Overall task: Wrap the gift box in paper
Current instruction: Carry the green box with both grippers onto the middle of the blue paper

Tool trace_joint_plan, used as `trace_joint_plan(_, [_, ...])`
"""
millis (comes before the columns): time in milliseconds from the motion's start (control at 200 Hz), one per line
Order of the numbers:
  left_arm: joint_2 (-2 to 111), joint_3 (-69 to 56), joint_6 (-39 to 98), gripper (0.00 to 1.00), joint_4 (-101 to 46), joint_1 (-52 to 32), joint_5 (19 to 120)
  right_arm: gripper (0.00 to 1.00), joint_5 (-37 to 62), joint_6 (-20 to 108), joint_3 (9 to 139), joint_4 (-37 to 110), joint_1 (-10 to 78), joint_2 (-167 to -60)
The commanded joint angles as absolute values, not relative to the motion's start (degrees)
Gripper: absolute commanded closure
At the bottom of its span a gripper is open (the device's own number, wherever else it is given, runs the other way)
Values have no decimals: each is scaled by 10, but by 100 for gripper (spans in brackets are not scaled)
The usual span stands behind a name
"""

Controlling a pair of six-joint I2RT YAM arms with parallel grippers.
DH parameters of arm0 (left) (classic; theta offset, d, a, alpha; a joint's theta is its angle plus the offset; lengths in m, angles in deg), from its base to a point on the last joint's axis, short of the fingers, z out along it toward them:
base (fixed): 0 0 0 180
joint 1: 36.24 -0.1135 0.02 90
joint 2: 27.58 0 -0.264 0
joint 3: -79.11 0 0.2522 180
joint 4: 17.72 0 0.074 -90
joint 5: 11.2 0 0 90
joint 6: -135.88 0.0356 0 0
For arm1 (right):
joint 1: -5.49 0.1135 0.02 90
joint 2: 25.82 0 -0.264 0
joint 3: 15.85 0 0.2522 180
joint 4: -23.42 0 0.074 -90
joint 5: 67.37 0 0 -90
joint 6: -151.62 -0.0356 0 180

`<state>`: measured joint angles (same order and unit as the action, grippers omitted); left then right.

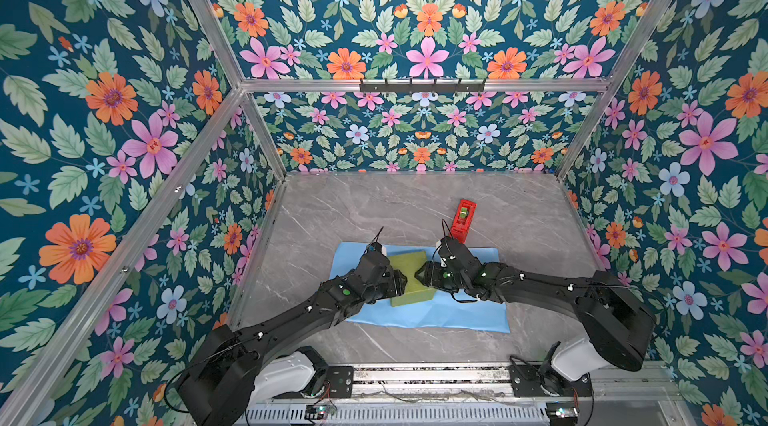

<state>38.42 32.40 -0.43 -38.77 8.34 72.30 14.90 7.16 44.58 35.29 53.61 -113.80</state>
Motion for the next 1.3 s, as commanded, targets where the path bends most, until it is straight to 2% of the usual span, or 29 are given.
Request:
trace_joint_plan(0, [383,319,12,35,-349,84,698,37,144,66,446,317,543,-1127])
trace_joint_plan(350, [408,322,15,34,-314,84,667,37,199,48,399,315,573,-1079])
trace_joint_plan(660, [422,333,17,33,-313,84,678,35,204,52,394,318,575,-1096])
trace_joint_plan(1070, [404,341,6,23,-338,84,761,21,223,69,397,352,574,-1094])
trace_joint_plan(1170, [401,335,8,20,-343,84,763,17,224,73,400,376,575,-1082])
trace_joint_plan(1295, [399,345,-4,19,-322,83,743,16,218,77,393,393,569,-1070])
